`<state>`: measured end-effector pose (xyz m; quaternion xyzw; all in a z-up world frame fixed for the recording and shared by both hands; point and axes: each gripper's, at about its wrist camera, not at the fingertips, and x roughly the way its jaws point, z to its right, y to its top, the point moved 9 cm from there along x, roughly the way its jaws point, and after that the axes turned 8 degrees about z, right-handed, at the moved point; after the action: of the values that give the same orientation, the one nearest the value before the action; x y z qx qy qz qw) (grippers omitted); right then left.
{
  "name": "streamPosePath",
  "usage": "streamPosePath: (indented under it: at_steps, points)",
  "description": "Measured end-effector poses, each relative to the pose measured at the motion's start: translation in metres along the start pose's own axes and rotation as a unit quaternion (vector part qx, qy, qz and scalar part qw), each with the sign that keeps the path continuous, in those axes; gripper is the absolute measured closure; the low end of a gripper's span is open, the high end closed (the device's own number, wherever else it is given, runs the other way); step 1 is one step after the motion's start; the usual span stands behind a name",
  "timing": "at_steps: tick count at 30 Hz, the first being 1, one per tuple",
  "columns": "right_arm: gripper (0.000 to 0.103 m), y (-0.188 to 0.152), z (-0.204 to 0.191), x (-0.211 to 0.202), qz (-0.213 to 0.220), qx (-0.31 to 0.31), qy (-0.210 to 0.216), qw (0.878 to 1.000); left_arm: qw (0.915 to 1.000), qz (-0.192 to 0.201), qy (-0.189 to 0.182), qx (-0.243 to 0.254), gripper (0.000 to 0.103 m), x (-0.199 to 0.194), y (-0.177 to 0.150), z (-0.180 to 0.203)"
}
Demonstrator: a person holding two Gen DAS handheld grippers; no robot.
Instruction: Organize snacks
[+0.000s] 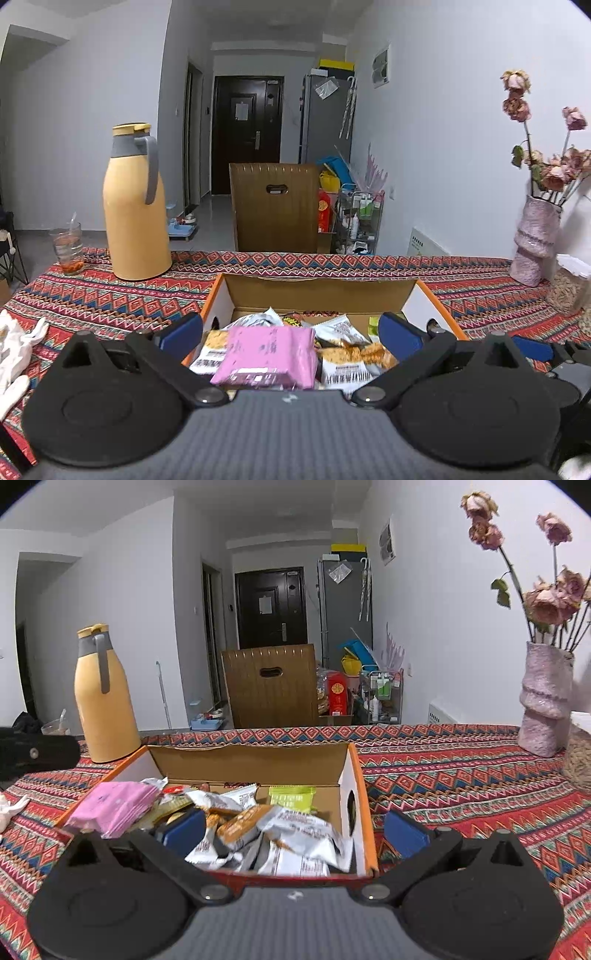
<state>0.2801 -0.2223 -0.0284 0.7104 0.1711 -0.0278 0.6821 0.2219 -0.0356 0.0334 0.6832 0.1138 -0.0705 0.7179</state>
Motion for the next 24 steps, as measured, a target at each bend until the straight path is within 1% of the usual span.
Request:
streamPosePath:
  at_steps: [5,12,15,20,24]
  points:
    - [0.0,-0.006,-0.005,-0.048,0.014,-0.007,0.005,1.0,0.9996,0.022,-0.01,0.012,0.0,-0.043,-0.011,-0.01]
    - [0.0,-0.03,-0.009,-0.114,0.024,-0.015,0.014,0.999,0.9992,0.028,-0.013,0.027,0.0,-0.089,-0.038,-0.024]
    - [0.0,-0.044,-0.011,-0.131,0.019,-0.009,0.015,1.0,0.9992,0.02,-0.019,0.03,0.0,-0.102,-0.055,-0.027]
    - [0.0,-0.071,-0.011,-0.149,-0.005,0.003,0.015,1.0,0.999,-0.003,-0.034,0.029,0.0,-0.117,-0.082,-0.031]
    - [0.0,-0.088,-0.009,-0.161,-0.022,0.013,0.008,1.0,0.9987,-0.026,-0.04,0.016,0.0,-0.123,-0.104,-0.036]
